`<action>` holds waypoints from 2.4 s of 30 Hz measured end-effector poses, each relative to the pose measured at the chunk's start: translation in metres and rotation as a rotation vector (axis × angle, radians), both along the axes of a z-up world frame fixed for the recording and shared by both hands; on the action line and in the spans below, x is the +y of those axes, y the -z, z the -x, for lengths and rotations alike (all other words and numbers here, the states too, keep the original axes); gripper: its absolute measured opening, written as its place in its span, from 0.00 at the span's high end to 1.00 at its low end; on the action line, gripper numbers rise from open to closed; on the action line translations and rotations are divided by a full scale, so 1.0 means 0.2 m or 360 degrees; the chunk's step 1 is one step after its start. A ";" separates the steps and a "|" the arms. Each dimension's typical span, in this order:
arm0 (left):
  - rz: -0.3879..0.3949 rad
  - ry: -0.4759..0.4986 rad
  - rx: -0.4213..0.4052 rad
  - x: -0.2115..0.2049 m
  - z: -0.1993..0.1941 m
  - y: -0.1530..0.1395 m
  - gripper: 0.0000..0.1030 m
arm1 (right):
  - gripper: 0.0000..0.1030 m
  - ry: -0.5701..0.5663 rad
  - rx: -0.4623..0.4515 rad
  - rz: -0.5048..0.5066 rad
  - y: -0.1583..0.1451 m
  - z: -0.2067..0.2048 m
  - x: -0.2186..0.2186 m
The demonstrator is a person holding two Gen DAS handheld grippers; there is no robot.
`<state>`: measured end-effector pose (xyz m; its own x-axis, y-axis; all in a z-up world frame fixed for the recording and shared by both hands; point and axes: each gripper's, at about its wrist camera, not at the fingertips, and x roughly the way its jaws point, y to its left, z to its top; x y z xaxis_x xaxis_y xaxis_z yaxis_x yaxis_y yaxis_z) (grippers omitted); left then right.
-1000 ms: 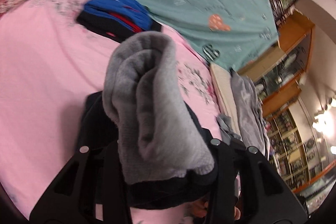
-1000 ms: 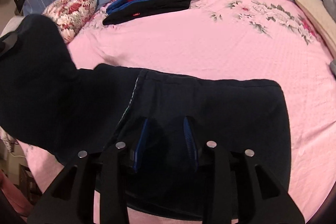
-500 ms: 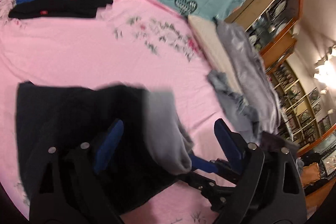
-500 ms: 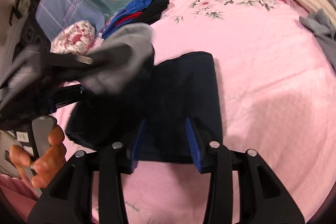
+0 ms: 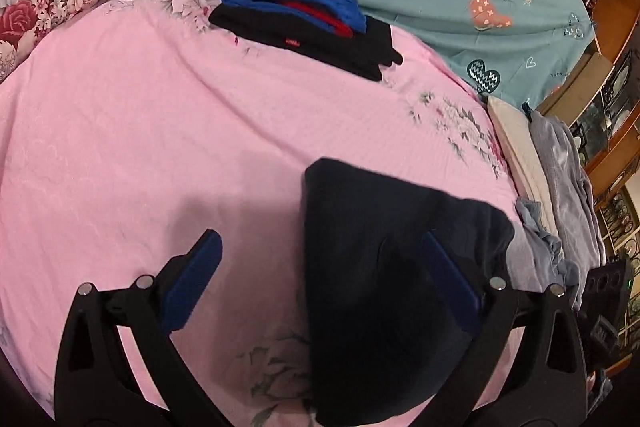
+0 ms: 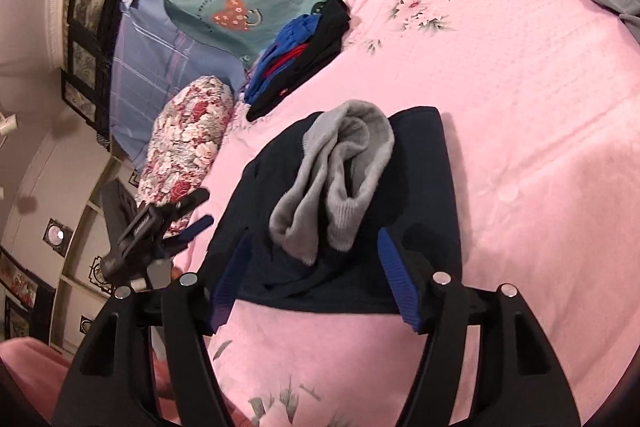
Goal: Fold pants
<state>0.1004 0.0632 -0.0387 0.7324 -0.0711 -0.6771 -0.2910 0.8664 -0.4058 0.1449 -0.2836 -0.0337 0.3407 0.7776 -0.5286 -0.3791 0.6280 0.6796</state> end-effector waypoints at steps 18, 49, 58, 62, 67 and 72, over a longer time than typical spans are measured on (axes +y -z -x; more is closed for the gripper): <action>-0.0118 0.0036 0.0103 -0.03 -0.01 0.11 0.02 | 0.62 0.0043 -0.0127 0.0517 -0.03 -0.11 0.36; -0.0003 -0.0005 0.0091 0.02 0.00 0.13 0.02 | 0.76 0.0302 -0.0073 0.0229 0.03 -0.12 -0.07; 0.0024 0.0005 0.0086 0.03 0.00 0.14 0.02 | 0.50 0.0554 -0.0151 0.0315 -0.09 -0.02 -0.22; -0.0003 0.0009 0.0054 0.02 0.02 0.11 0.02 | 0.50 0.0461 -0.0302 0.0163 -0.21 0.08 -0.18; 0.0032 0.0063 0.0004 0.00 0.10 0.05 0.02 | 0.50 0.0021 -0.0374 0.0064 -0.25 0.17 0.03; 0.0023 0.0061 0.0006 0.00 0.13 0.04 0.02 | 0.50 -0.0272 -0.0515 0.0195 -0.23 0.30 0.29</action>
